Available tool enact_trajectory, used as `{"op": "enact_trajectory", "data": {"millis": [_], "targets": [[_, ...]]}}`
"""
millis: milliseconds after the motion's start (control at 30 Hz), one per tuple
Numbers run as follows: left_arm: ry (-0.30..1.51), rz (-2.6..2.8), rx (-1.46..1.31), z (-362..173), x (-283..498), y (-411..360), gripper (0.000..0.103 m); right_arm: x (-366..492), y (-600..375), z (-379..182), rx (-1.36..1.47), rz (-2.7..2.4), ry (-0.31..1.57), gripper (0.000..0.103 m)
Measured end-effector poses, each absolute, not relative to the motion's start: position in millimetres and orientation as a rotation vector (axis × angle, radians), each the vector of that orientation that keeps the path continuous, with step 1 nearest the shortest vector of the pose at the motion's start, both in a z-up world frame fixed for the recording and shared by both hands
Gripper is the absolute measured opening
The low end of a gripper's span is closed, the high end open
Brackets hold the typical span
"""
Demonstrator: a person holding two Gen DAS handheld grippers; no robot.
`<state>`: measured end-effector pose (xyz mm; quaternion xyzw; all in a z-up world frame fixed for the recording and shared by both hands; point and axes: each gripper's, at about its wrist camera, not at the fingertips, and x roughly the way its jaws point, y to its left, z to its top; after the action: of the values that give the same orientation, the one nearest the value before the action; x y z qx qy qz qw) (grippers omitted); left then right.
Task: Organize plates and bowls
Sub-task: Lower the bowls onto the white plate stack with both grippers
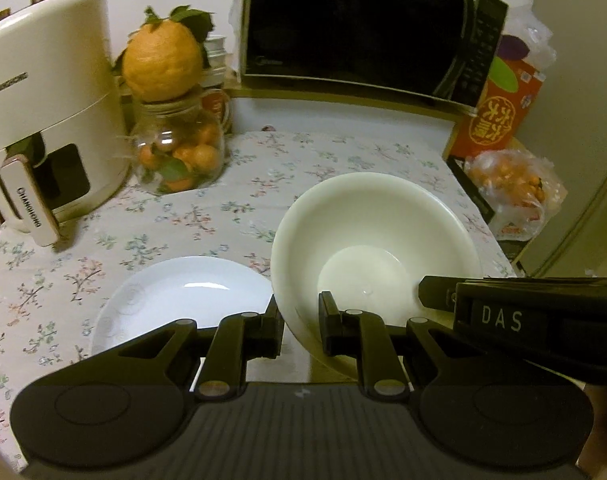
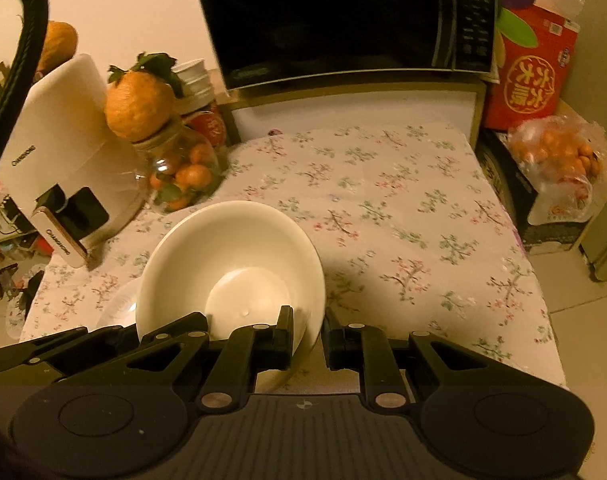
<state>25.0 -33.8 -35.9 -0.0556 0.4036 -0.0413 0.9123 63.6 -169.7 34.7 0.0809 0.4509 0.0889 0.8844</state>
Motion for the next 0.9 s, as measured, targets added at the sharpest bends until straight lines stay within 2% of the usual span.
{"op": "enact_trajectory", "data": {"millis": [900], "targets": [[0.939,0.037,-0.209,-52,13,39,0.016,72,-89,24,0.093,0.327,1.000,0.015]]}}
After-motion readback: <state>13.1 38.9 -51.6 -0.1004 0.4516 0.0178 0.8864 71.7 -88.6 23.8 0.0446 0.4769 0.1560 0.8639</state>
